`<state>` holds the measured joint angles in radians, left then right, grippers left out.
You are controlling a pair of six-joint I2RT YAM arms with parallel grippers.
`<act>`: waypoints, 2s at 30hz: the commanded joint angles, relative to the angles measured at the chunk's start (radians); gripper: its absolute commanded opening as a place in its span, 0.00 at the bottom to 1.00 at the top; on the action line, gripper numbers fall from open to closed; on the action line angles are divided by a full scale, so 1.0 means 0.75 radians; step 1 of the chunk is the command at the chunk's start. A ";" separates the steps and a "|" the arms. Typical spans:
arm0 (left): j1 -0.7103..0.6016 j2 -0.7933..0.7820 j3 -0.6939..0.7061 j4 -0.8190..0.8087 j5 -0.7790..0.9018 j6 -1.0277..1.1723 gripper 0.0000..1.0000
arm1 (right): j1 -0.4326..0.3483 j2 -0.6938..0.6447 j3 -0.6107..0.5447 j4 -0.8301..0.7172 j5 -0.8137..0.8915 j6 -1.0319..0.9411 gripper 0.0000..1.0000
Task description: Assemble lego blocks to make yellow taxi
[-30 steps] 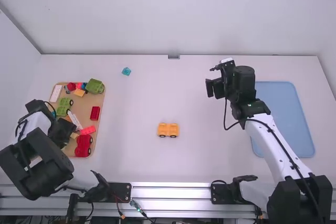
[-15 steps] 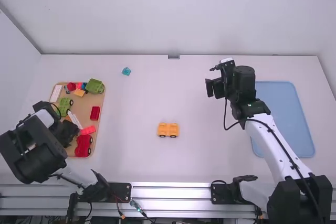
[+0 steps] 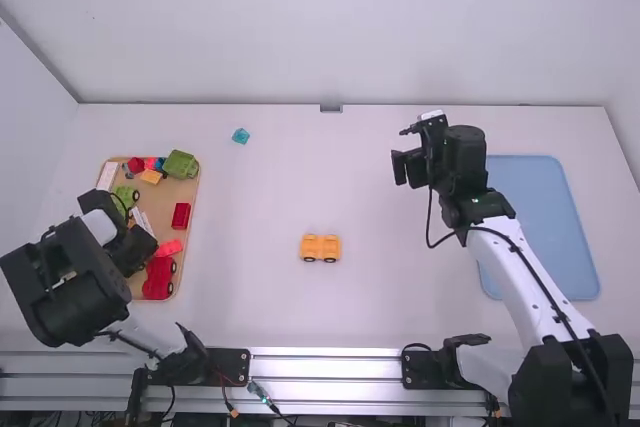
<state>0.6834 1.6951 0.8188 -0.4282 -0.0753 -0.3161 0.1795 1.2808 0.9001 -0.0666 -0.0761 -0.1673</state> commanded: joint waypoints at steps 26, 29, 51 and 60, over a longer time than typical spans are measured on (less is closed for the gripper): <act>-0.002 0.014 -0.036 -0.022 0.044 -0.011 0.33 | 0.007 0.007 0.049 0.003 -0.008 -0.003 0.99; 0.005 0.014 -0.036 -0.022 0.044 -0.012 0.34 | 0.007 0.007 0.049 0.003 -0.008 -0.003 0.99; -0.004 -0.009 0.096 -0.189 0.077 -0.046 0.02 | 0.006 0.007 0.049 -0.001 -0.091 -0.002 0.99; -0.102 -0.270 0.232 -0.278 0.223 0.008 0.01 | 0.006 0.021 0.049 0.093 -0.320 0.117 0.99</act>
<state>0.6498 1.5864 0.9676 -0.6373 0.0292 -0.3408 0.1795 1.2808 0.9001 -0.0135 -0.2440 -0.1307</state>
